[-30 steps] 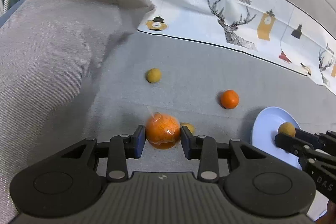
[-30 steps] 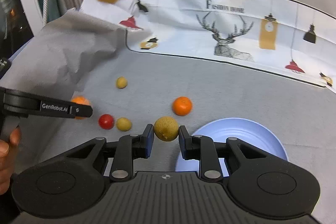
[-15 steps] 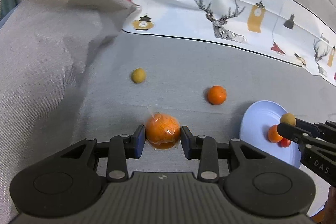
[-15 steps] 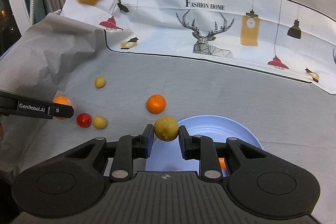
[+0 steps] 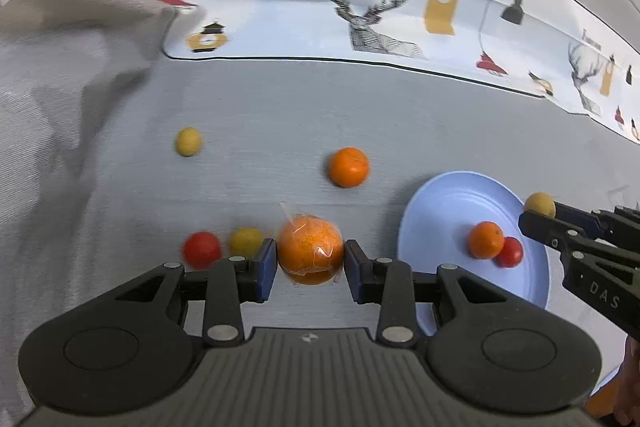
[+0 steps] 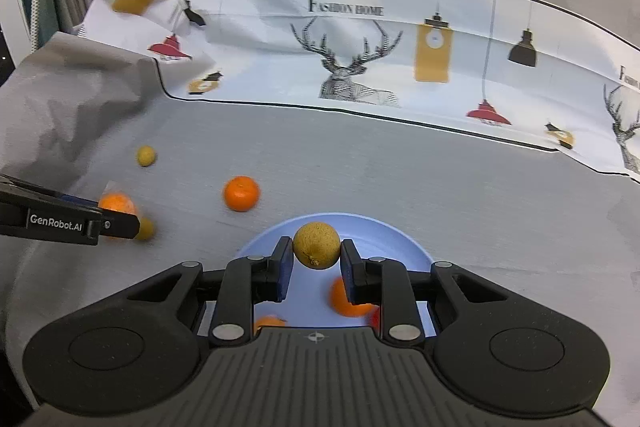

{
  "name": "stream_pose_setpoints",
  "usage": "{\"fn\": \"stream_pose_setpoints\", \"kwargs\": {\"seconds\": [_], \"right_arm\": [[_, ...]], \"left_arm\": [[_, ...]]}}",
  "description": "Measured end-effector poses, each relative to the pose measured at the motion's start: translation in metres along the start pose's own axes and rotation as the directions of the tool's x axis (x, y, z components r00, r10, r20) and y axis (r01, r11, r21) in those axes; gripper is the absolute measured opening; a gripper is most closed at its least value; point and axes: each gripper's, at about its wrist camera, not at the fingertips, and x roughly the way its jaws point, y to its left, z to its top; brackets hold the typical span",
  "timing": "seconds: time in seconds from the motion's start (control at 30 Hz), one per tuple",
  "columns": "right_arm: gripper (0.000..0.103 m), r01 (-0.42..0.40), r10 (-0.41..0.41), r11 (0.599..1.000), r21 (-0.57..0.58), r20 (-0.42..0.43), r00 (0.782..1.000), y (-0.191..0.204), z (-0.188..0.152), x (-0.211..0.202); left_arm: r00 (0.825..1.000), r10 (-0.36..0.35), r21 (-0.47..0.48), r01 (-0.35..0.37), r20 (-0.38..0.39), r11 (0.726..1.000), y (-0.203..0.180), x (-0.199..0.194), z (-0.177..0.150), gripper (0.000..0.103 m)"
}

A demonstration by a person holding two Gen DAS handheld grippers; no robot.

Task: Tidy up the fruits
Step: 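Carry the bagged orange with the left tool while the right tool carries the yellow fruit over the plate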

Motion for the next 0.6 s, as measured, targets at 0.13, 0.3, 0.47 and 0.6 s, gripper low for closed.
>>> {"fn": "stream_pose_setpoints", "kwargs": {"seconds": [0.13,0.3,0.47,0.6], "right_arm": [[0.027,0.027,-0.027,1.0,0.014,-0.002,1.0,-0.013,-0.004,-0.001],[0.027,0.053,-0.053,0.998,0.032,-0.005,0.999,-0.024,-0.005,-0.003],[0.027,0.067,-0.067,0.996,0.051,-0.008,0.998,-0.031,-0.005,-0.003],[0.027,0.075,-0.075,0.995,0.068,-0.005,0.997,-0.033,-0.004,-0.004]], "left_arm": [[1.0,-0.017,0.023,0.017,0.001,1.0,-0.014,0.003,-0.001,0.04],[1.0,-0.03,0.05,0.03,-0.002,0.998,-0.027,0.007,-0.003,0.04],[0.999,-0.035,0.066,0.036,-0.003,0.997,-0.035,0.009,-0.004,0.04],[0.999,-0.039,0.069,0.039,-0.003,0.997,-0.036,0.01,-0.005,0.04]]}}
